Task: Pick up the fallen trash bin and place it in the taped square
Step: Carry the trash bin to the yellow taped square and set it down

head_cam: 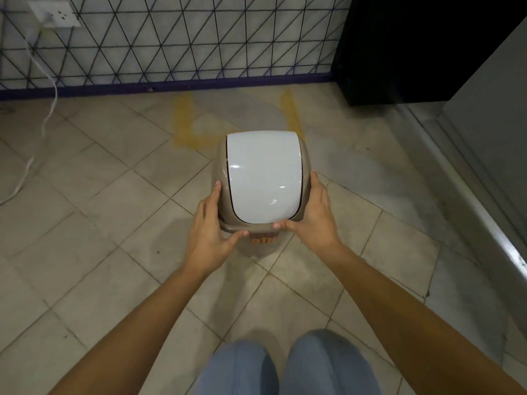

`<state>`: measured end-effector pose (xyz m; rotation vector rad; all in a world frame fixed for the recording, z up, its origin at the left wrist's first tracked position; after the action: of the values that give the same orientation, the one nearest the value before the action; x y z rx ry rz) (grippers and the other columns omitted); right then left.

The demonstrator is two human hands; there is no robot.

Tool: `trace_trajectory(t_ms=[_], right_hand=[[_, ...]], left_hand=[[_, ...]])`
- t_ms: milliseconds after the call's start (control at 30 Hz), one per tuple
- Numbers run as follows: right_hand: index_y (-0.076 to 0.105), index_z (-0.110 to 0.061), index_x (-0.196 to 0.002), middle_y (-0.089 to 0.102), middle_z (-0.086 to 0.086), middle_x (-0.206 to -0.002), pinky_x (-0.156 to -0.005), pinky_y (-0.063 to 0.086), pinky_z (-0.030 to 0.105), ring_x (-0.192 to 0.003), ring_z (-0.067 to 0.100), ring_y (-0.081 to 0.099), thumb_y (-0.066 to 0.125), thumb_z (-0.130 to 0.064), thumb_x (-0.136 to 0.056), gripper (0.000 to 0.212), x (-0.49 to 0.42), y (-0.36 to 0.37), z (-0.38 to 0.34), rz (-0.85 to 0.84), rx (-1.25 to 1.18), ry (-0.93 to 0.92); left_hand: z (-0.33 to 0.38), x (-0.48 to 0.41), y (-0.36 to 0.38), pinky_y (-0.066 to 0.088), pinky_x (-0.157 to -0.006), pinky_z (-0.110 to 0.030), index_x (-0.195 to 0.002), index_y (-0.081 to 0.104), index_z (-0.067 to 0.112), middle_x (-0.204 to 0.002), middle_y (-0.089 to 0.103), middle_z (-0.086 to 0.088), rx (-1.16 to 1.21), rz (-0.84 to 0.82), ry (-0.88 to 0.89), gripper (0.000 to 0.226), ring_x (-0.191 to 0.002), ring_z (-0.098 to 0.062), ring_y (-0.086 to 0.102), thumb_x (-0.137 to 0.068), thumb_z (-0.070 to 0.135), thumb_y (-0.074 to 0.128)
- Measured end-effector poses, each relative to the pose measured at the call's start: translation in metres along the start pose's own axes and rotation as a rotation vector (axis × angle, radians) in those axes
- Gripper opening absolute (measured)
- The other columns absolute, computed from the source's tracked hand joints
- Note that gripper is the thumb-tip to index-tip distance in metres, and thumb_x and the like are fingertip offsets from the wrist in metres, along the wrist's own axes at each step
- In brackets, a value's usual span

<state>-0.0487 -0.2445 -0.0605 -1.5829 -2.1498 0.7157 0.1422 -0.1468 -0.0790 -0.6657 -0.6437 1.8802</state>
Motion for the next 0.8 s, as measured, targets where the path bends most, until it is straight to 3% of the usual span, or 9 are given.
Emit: trace_trajectory(t_ms=[300,500,633,800], right_hand=[[0.002,-0.016,-0.149,0.016,0.005,-0.156,-0.115,0.018,0.038,-0.142,0.018,0.011,0.090,-0.029,-0.052,0.132,-0.046,0.005,-0.004,-0.065,0.021,-0.001],[-0.001,-0.014,-0.149,0.012,0.006,-0.157,-0.109,0.008,0.027,-0.142,0.018,0.008,0.089,-0.034,-0.054,0.133,-0.085,0.016,-0.004,-0.058,0.039,-0.011],[0.000,-0.012,-0.150,0.012,0.007,-0.157,-0.114,0.011,0.035,-0.143,0.021,0.009,0.090,-0.034,-0.053,0.134,-0.108,0.021,-0.010,-0.055,0.046,-0.008],[0.000,-0.012,-0.150,0.014,0.008,-0.156,-0.115,0.015,0.040,-0.142,0.024,0.011,0.090,-0.036,-0.051,0.136,-0.135,0.021,-0.013,-0.072,0.057,-0.013]], left_hand=[[0.000,-0.037,-0.001,0.034,-0.096,-0.026,-0.148,0.010,0.023,-0.146,0.035,-0.005,-0.006,0.007,-0.066,0.109,-0.131,-0.018,0.035,-0.066,0.030,0.082],[-0.013,-0.077,-0.004,0.036,-0.093,-0.026,-0.148,0.013,0.022,-0.143,0.039,-0.004,-0.007,0.002,-0.036,0.107,-0.128,-0.018,0.038,-0.066,0.030,0.082],[-0.021,-0.100,-0.005,0.036,-0.097,-0.028,-0.147,0.013,0.023,-0.144,0.038,-0.004,0.024,0.000,-0.031,0.106,-0.129,-0.016,0.037,-0.066,0.030,0.082],[-0.025,-0.124,-0.002,0.032,-0.100,-0.025,-0.147,0.014,0.024,-0.145,0.034,0.003,0.039,0.006,-0.006,0.103,-0.125,0.001,0.027,-0.068,0.030,0.080]])
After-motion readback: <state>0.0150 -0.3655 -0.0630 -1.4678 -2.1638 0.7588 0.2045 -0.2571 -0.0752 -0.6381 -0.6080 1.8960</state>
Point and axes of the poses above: each hand's wrist, its own x-axis away from the middle knuckle, its own y-axis out of the palm, z = x × y, the point moved 2 cm from there along -x, towards the middle knuckle
